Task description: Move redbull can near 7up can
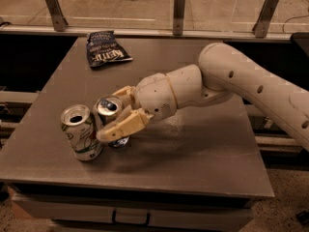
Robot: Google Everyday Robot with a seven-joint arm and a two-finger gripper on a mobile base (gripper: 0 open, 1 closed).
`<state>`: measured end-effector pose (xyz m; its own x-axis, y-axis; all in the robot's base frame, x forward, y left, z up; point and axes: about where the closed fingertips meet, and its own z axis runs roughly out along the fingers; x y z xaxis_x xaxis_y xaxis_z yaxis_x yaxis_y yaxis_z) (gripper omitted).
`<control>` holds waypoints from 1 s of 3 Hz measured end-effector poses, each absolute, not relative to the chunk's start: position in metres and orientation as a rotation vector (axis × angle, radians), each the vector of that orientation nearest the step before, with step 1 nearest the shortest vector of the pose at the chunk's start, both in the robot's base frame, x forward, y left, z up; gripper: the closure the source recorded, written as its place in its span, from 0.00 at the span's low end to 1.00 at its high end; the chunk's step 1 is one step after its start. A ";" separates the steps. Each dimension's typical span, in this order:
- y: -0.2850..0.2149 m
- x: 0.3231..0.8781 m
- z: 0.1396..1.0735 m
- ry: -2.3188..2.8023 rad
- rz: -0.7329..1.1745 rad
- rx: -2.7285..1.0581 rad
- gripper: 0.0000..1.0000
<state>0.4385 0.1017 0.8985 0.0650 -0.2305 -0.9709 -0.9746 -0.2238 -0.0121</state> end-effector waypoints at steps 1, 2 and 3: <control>0.103 0.437 0.897 1.233 1.226 -1.582 0.00; 0.096 0.442 0.900 1.246 1.191 -1.588 0.00; 0.056 0.465 0.917 1.318 1.018 -1.594 0.00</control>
Offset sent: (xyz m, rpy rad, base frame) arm 0.0144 -0.0201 0.0046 -0.0421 -0.0437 -0.0418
